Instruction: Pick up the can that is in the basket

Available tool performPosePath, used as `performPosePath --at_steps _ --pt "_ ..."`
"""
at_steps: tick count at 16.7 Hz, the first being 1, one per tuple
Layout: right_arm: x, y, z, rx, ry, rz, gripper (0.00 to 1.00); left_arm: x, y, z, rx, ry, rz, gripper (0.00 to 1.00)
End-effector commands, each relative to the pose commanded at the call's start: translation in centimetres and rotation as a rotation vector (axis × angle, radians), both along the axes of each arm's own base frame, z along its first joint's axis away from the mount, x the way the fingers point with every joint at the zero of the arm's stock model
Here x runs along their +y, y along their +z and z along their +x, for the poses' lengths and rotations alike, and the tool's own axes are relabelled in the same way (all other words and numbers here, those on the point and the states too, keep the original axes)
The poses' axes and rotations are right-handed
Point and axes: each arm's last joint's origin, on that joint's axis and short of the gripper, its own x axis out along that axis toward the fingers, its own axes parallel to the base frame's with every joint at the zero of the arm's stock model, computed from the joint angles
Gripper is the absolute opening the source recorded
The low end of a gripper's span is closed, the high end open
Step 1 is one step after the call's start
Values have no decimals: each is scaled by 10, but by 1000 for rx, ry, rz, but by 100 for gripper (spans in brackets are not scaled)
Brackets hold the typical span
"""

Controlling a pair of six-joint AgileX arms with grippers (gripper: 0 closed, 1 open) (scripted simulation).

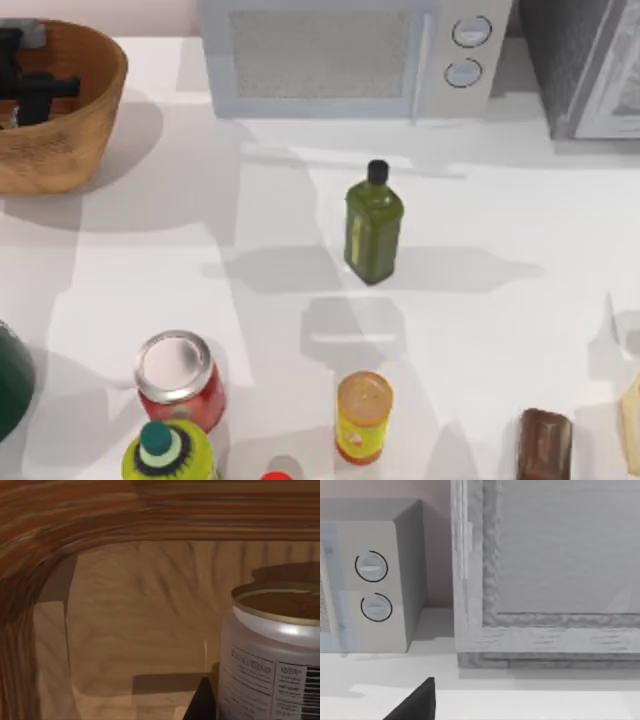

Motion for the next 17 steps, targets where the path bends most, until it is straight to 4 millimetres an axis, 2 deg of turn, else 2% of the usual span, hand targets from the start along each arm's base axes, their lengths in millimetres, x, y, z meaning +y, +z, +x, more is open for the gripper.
performPosePath --at_steps 4,5,7,9,13,15,17 --pt "0 0 0 0 0 0 100 0 0 0 0 0 0 0" --pt "0 0 0 0 0 0 100 0 20 -7 -17 11 6 0" --pt "0 0 0 0 0 0 100 0 23 -8 -23 13 7 0" --pt "0 0 0 0 0 0 100 0 34 -12 -54 22 14 0" --pt "0 0 0 0 0 0 100 -5 83 -38 -187 39 39 0" --pt "0 0 0 0 0 0 100 -12 115 -62 -286 43 51 0" --pt "0 0 0 0 0 0 100 -21 148 -96 -403 44 60 0"
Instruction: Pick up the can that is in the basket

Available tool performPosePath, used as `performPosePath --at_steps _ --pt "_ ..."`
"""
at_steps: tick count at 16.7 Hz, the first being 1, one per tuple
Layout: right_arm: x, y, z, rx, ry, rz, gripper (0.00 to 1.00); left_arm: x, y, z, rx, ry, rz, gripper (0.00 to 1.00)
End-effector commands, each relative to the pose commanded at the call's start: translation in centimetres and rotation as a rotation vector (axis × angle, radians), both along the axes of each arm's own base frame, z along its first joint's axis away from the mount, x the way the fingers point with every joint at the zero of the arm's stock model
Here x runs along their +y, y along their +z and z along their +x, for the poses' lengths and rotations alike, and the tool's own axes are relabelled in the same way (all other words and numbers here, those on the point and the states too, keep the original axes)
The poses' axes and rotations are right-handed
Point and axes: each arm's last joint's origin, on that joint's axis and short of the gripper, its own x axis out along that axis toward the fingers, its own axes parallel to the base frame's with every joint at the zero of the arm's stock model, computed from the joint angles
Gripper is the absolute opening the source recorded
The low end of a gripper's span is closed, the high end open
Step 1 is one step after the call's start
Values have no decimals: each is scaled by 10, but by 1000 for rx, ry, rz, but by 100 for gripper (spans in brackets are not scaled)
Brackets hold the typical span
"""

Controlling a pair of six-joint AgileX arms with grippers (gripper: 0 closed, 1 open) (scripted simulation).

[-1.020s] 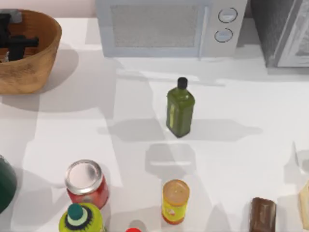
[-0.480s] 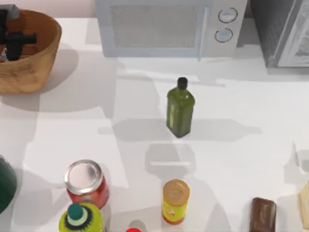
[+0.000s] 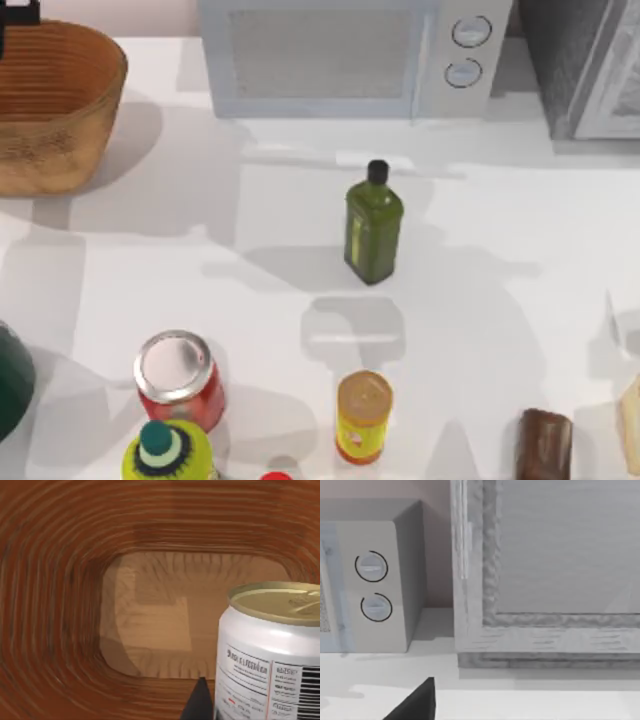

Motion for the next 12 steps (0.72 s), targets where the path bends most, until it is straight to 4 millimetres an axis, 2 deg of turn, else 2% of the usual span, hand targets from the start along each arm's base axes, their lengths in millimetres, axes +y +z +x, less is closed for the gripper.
performPosePath --at_steps 3,6,9,12 --pt "0 0 0 0 0 0 100 -14 40 -68 -204 -8 10 0" --pt "0 0 0 0 0 0 100 -25 57 -146 -421 -21 10 0" --pt "0 0 0 0 0 0 100 -32 42 -219 -626 -34 4 0" --pt "0 0 0 0 0 0 100 -34 2 -272 -798 -42 -4 0"
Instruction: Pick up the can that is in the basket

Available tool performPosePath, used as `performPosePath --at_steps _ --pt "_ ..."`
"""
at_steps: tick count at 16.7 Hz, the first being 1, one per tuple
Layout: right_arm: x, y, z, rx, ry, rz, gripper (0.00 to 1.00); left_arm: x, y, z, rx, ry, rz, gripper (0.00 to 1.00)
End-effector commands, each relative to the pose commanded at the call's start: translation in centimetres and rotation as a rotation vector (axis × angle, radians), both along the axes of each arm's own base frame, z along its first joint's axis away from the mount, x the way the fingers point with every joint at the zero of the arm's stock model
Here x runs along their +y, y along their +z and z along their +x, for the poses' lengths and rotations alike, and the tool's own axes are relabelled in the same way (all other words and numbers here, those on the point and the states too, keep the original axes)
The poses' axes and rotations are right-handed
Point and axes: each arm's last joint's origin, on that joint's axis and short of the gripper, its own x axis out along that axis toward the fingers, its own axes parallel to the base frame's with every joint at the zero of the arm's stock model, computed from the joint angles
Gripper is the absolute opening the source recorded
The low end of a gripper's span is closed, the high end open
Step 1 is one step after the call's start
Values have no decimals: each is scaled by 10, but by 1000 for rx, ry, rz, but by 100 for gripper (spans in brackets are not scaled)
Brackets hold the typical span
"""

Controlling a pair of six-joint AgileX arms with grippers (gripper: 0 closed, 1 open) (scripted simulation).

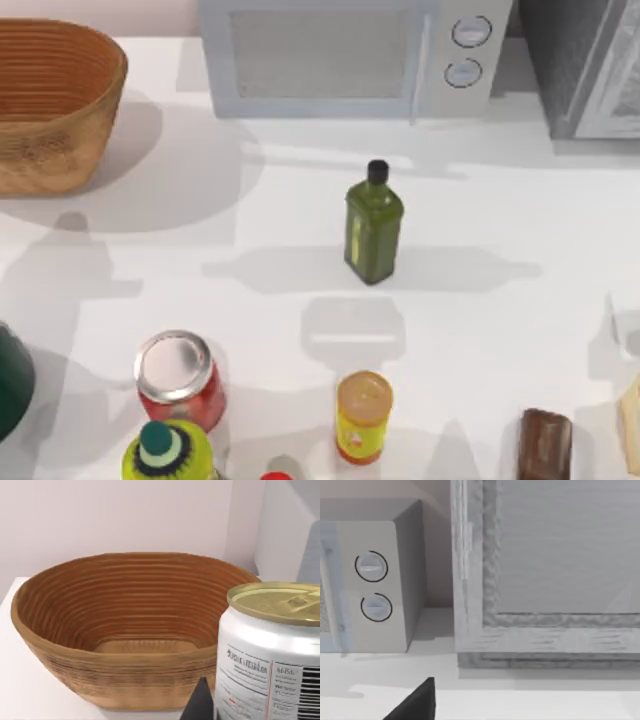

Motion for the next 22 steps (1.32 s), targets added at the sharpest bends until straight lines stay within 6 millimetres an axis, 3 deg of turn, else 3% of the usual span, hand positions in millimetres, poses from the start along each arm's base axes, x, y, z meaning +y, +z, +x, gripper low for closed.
performPosePath --at_steps 4,7,9,17,22 --pt "0 0 0 0 0 0 100 -1 -66 -33 -154 -2 -8 0" --pt "0 0 0 0 0 0 100 0 -105 -40 -225 5 -11 0" --pt "0 0 0 0 0 0 100 0 -119 -41 -254 13 -11 0" --pt "0 0 0 0 0 0 100 0 -123 -40 -262 10 -9 0" --pt "0 0 0 0 0 0 100 -6 -87 -31 -302 -140 3 0"
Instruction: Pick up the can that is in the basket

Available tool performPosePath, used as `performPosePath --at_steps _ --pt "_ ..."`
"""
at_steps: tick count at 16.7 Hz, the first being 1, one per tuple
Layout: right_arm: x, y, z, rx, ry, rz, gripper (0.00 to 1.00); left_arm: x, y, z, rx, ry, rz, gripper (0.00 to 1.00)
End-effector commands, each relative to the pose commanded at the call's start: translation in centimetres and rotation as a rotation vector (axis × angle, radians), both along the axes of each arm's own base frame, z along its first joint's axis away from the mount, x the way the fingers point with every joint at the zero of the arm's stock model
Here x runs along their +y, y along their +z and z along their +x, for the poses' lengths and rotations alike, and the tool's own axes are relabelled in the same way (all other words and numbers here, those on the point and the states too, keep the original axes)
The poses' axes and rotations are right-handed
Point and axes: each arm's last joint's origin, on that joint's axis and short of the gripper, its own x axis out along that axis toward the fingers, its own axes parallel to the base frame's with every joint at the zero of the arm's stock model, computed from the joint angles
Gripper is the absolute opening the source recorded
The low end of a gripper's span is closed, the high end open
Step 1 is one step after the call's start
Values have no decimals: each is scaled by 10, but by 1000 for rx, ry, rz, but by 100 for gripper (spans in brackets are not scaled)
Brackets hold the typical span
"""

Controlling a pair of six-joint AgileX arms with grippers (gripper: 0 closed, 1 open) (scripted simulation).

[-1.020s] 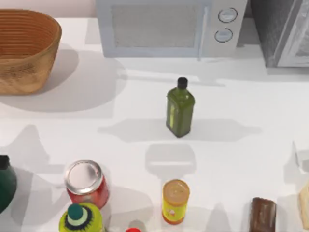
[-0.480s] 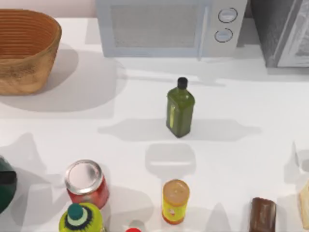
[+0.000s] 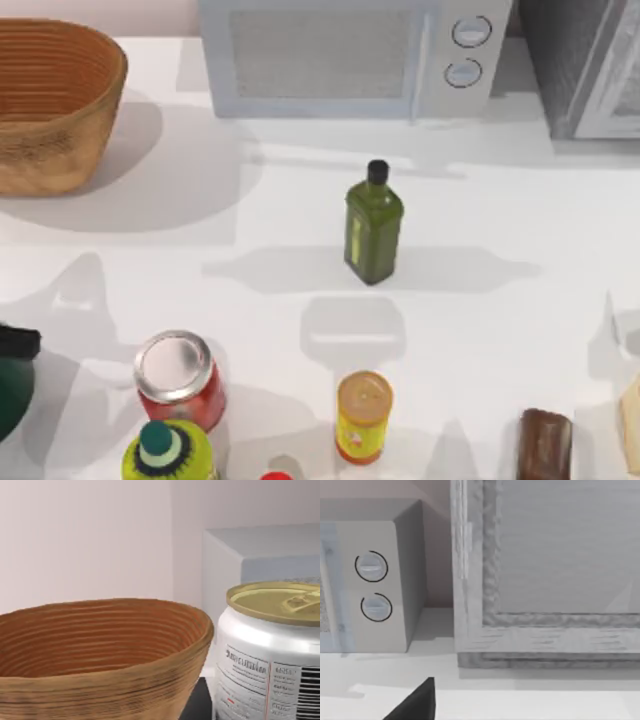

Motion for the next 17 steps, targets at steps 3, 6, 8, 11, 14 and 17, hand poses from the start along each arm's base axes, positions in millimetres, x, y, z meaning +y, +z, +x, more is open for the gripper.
performPosePath --at_steps 3,6,8,11,14,17 --pt "0 0 0 0 0 0 100 -8 30 20 -25 -170 29 0" --pt "0 0 0 0 0 0 100 -21 56 56 -53 -376 59 0" --pt "0 0 0 0 0 0 100 -32 67 88 -73 -523 78 0" --pt "0 0 0 0 0 0 100 -51 66 143 -102 -744 103 0" --pt "0 0 0 0 0 0 100 -71 40 199 -119 -953 120 0" --pt "0 0 0 0 0 0 100 -87 -7 243 -115 -1139 122 0"
